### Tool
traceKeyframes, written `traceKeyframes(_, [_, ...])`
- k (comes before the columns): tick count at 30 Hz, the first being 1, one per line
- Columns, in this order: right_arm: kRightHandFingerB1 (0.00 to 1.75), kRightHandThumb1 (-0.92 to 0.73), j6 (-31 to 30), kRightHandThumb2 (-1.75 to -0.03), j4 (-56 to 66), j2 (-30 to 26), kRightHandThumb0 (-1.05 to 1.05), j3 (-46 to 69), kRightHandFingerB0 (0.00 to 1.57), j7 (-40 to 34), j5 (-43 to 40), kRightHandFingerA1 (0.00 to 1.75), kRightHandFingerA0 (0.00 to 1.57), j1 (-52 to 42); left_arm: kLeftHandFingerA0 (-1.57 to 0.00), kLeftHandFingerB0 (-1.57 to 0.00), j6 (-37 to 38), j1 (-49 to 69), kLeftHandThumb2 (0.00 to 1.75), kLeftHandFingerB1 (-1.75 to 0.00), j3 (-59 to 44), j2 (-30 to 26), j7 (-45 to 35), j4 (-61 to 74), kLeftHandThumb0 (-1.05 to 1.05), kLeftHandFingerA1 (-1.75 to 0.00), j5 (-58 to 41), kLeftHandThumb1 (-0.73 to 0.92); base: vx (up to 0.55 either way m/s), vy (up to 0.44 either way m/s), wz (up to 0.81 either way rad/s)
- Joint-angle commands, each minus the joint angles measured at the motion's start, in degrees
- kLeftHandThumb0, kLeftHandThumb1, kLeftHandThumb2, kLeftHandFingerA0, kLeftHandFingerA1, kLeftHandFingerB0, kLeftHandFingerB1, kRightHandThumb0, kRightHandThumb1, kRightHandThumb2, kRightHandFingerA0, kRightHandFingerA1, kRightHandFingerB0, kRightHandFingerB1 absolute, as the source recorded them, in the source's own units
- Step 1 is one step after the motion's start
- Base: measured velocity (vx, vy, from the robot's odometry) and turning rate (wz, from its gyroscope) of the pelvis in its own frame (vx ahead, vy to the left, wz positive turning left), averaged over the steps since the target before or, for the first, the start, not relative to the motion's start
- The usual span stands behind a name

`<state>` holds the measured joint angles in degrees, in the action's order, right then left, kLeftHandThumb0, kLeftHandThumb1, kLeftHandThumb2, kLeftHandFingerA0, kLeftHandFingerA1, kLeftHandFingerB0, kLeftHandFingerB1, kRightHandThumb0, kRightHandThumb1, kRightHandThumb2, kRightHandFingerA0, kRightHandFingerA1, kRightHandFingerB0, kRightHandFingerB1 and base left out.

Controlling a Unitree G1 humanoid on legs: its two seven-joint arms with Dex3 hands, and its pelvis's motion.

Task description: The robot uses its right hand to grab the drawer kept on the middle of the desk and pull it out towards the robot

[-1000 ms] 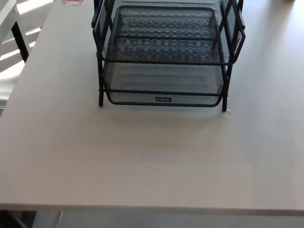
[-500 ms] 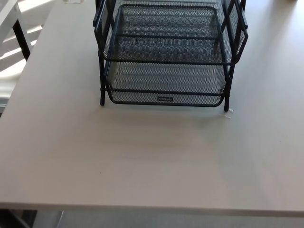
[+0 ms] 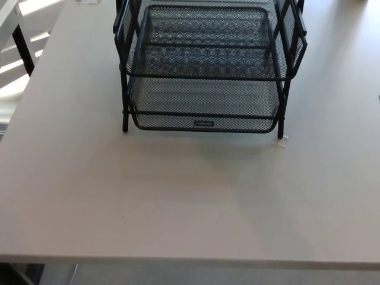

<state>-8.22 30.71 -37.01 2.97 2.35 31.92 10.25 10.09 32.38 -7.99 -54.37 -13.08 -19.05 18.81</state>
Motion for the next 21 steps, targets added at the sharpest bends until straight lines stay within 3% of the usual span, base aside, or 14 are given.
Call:
traceKeyframes(1, [0.34, -0.75, 1.7, -0.63, 0.1, 2.2, -0.86, -3.8, 0.16, 0.6, 4.1, 0.39, 0.15, 2.5, -0.60, -0.57, 0.3, -1.1, 0.60, -0.59, 0.2, 0.0, -0.1, -2.6, -0.32, -0.86, 0.8, 0.67, 0.00, 0.000, 0.00])
traceKeyframes(2, [0.34, -0.75, 1.4, -0.63, 0.3, 2.5, -0.86, -4.1, 0.16, 0.8, 4.4, 0.39, 0.15, 2.6, -0.60, -0.57, 0.4, -1.1, 0.60, -0.59, 0.1, 0.1, -0.2, -2.7, -0.32, -0.86, 0.7, 0.67, 0.00, 0.000, 0.00])
traceKeyframes(3, [0.50, -0.34, 1.1, -0.99, 0.8, 3.9, -0.41, -6.3, 0.00, 2.3, 3.7, 0.52, 0.00, 4.0, -0.61, -0.59, 0.9, -1.4, 0.60, -0.61, 0.1, 0.0, 0.1, -2.9, -0.33, -0.87, 0.9, 0.67, 0.00, 0.000, 0.00])
traceKeyframes(4, [0.50, -0.34, 1.1, -0.99, 0.9, 4.2, -0.41, -6.6, 0.00, 2.6, 3.7, 0.52, 0.00, 4.2, -0.61, -0.59, 1.1, -1.4, 0.60, -0.61, 0.1, 0.0, 0.1, -3.0, -0.33, -0.87, 0.9, 0.67, 0.00, 0.000, 0.00])
traceKeyframes(5, [0.48, -0.59, 0.7, -1.02, 1.0, 4.4, -0.85, -7.1, 0.08, 3.3, 3.9, 0.44, 0.00, 4.6, -0.59, -0.57, 0.9, -1.2, 0.60, -0.61, -0.1, 0.0, -0.1, -2.7, -0.34, -0.86, 0.7, 0.67, 0.00, 0.000, 0.00])
traceKeyframes(6, [0.35, -0.78, 0.3, -0.64, 1.1, 5.1, -0.89, -8.2, 0.14, 3.8, 4.5, 0.40, 0.07, 5.3, -0.59, -0.57, 0.7, -1.2, 0.60, -0.59, -0.2, 0.0, -0.3, -2.6, -0.33, -0.85, 0.6, 0.66, 0.00, 0.000, 0.00])
traceKeyframes(7, [0.50, -0.34, -0.4, -0.99, 1.6, 5.7, -0.41, -9.1, 0.00, 4.4, 5.5, 0.52, 0.00, 5.6, -0.59, -0.57, 0.4, -0.6, 0.60, -0.60, -0.4, -0.2, 0.0, -1.8, -0.33, -0.85, 1.0, 0.66, 0.00, 0.000, 0.00])
traceKeyframes(14, [0.50, -0.31, 1.4, -0.97, -2.1, 9.7, -0.41, -14.1, 0.00, 2.7, 9.3, 0.53, 0.00, 9.2, -0.59, -0.58, 1.1, -1.9, 0.60, -0.61, 0.1, -0.2, -0.2, -3.3, -0.32, -0.88, 1.0, 0.69, 0.00, 0.000, 0.00])
traceKeyframes(15, [0.45, -0.57, 2.3, -0.95, -3.2, 10.4, -0.88, -15.3, 0.08, 2.9, 9.0, 0.46, 0.04, 10.2, -0.60, -0.58, 0.6, -0.3, 0.60, -0.61, -1.1, -0.2, -0.6, -1.0, -0.33, -0.88, 0.3, 0.69, 0.00, 0.000, 0.00])
traceKeyframes(16, [0.36, -0.71, 2.7, -0.63, -3.8, 10.7, -0.88, -15.7, 0.13, 2.7, 9.0, 0.41, 0.05, 10.5, -0.59, -0.58, 0.3, -0.7, 0.60, -0.60, -0.7, -0.2, -0.5, -1.0, -0.35, -0.89, 0.7, 0.69, 0.00, 0.000, 0.00])
traceKeyframes(18, [0.36, -0.71, 3.1, -0.63, -4.1, 11.0, -0.88, -15.7, 0.13, 2.7, 9.1, 0.41, 0.05, 10.6, -0.59, -0.58, 0.1, -0.9, 0.60, -0.60, -0.6, -0.2, -0.5, -1.0, -0.35, -0.89, 1.0, 0.69, 0.00, 0.000, 0.00])
traceKeyframes(19, [0.43, -0.54, 3.1, -0.97, -5.6, 11.8, -0.88, -17.4, 0.07, 2.2, 11.3, 0.41, 0.03, 12.0, -0.59, -0.59, 0.6, -1.4, 0.60, -0.61, -0.3, 0.0, 0.0, -1.9, -0.32, -0.88, 1.2, 0.69, 0.00, 0.000, 0.00])
traceKeyframes(21, [0.43, -0.54, 2.8, -0.97, -6.9, 12.5, -0.88, -18.9, 0.07, 1.8, 13.6, 0.41, 0.03, 13.3, -0.59, -0.59, 0.7, -1.5, 0.60, -0.61, -0.2, 0.0, 0.0, -1.9, -0.32, -0.88, 1.2, 0.69, 0.00, 0.000, 0.00])
